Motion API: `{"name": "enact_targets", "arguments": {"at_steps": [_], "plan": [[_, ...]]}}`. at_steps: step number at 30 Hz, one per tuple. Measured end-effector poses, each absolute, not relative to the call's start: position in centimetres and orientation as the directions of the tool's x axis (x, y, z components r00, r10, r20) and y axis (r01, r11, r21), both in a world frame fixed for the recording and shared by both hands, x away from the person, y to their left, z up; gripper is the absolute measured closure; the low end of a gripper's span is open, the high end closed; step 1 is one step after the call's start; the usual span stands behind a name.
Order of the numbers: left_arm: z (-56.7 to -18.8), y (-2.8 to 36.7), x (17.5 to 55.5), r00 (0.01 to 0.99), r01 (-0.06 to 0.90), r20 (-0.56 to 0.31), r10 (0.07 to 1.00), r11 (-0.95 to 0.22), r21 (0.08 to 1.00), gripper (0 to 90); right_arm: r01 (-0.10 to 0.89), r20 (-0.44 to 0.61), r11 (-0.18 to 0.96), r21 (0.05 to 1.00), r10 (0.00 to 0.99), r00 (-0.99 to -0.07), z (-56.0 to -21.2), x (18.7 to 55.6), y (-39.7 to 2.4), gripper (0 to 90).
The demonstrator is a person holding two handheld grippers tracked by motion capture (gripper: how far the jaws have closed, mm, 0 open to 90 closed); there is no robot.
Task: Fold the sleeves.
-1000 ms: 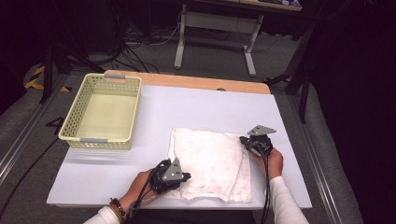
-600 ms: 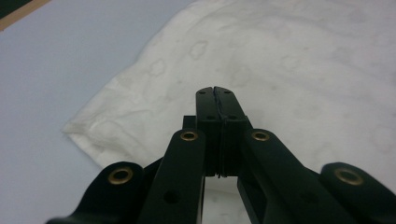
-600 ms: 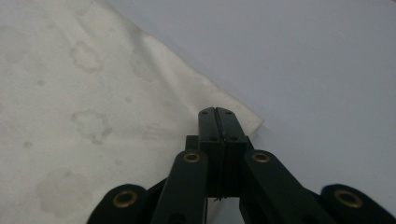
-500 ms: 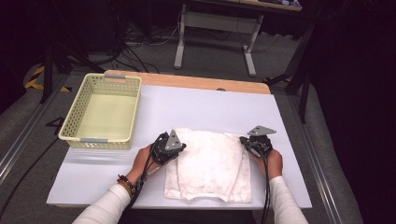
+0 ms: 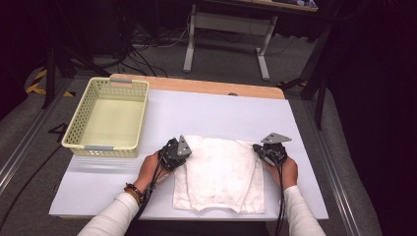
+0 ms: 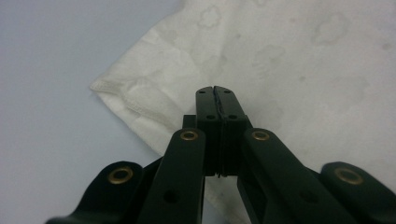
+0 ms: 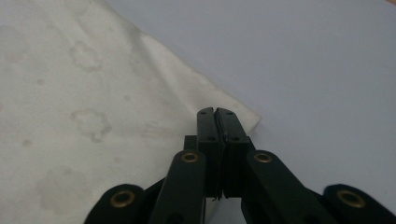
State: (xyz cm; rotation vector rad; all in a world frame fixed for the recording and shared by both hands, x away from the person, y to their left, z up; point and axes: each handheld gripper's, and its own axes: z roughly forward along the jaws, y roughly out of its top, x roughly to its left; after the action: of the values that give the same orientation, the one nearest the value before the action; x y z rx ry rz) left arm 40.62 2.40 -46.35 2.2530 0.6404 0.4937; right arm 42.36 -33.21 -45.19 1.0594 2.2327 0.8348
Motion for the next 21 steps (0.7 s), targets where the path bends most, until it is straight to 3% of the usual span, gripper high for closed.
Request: {"name": "enact_targets", "arguments": {"at_steps": [4, 7, 12, 15, 21], "plan": [[-46.1, 2.7, 40.7, 0.784, 0.304, 0.153, 0.602, -0.587, 0.750, 79.3, 0.475, -0.169, 0.487, 0.733, 0.807, -0.566, -45.0, 42.2, -33.6, 81.8], [-45.8, 2.8, 40.8, 0.755, 0.301, 0.174, 0.632, -0.571, 0.764, 66.1, 0.445, -0.129, 0.454, 0.772, 0.797, -0.590, -44.8, 42.0, -34.2, 78.3], [-45.3, 2.9, 41.4, 0.725, 0.309, 0.169, 0.667, -0.536, 0.786, 44.3, 0.469, -0.084, 0.404, 0.785, 0.820, -0.566, -44.7, 42.3, -34.8, 61.4], [-45.3, 3.0, 42.2, 0.699, 0.330, 0.153, 0.699, -0.504, 0.798, 37.9, 0.499, -0.072, 0.399, 0.769, 0.831, -0.552, -44.8, 42.8, -34.7, 53.8], [-45.6, 2.7, 44.2, 0.667, 0.390, 0.115, 0.736, -0.476, 0.788, 33.0, 0.562, -0.029, 0.390, 0.729, 0.839, -0.544, -44.9, 44.1, -34.6, 46.9]]}}
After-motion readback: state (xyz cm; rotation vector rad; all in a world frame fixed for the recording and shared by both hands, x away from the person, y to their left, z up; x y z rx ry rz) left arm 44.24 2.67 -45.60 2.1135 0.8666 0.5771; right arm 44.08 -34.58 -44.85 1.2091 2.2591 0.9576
